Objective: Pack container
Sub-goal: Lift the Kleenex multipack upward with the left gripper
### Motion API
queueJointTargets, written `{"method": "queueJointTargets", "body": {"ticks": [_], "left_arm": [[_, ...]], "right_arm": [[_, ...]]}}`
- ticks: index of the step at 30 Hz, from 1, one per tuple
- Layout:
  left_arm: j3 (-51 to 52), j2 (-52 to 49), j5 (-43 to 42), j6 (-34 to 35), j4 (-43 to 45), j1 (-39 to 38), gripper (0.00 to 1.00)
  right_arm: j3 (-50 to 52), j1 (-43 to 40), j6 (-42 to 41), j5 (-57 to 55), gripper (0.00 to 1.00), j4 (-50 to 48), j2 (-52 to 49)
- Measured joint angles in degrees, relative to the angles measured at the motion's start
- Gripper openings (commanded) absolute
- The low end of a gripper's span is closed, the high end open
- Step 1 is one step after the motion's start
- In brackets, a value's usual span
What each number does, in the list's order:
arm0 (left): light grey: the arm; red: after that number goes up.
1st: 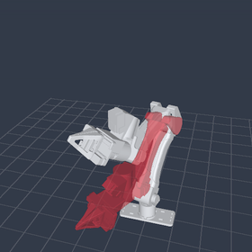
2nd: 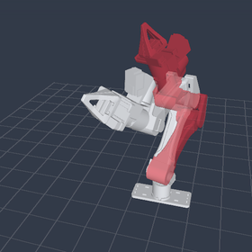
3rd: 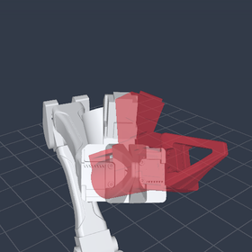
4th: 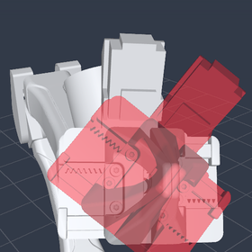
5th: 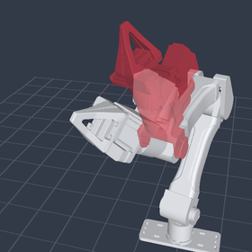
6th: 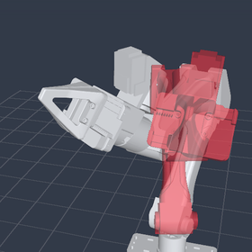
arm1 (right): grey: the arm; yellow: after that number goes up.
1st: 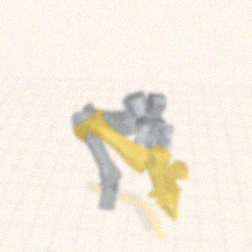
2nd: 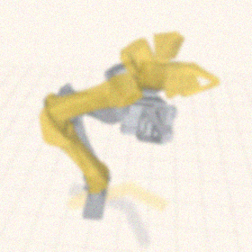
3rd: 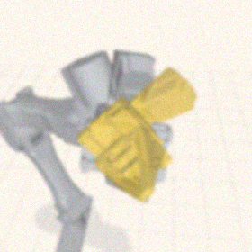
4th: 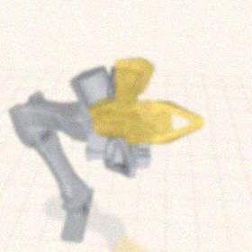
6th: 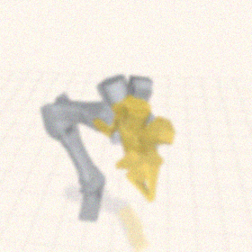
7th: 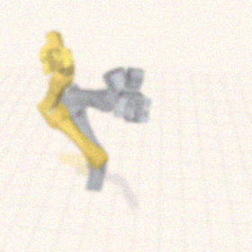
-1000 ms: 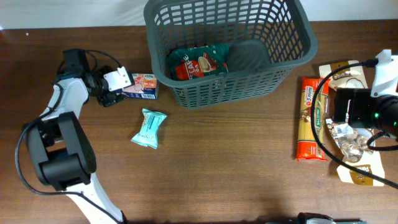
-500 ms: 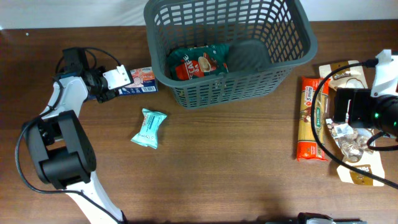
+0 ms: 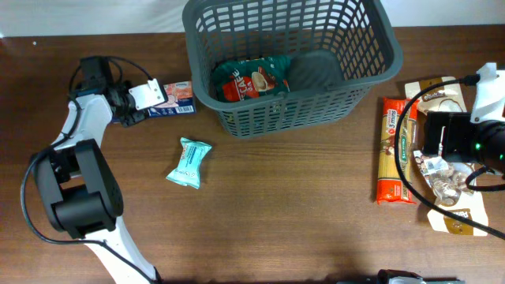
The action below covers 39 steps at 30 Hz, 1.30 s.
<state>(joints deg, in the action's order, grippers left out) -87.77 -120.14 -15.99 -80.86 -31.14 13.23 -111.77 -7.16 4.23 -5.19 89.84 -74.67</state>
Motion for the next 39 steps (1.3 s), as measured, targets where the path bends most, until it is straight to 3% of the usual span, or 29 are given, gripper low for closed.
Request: {"method": "queueJointTargets", "body": {"ticks": [7, 16, 28, 39], "left_arm": [[-5.42, 1.31, 2.58, 4.70, -0.35, -1.62, 0.02], [-8.39, 12.22, 4.04, 10.45, 1.60, -3.85, 0.02], [-8.57, 15.45, 22.77, 12.48, 3.15, -3.80, 0.02], [-8.57, 16.20, 26.58, 19.45, 12.09, -3.80, 0.02]], "right_arm": [[0.00, 0.00, 0.02, 0.00, 0.99, 0.02, 0.00], [0.00, 0.00, 0.02, 0.00, 0.99, 0.00, 0.00], [0.00, 0.00, 0.02, 0.00, 0.99, 0.02, 0.00], [0.00, 0.00, 0.02, 0.00, 0.99, 0.00, 0.00]]}}
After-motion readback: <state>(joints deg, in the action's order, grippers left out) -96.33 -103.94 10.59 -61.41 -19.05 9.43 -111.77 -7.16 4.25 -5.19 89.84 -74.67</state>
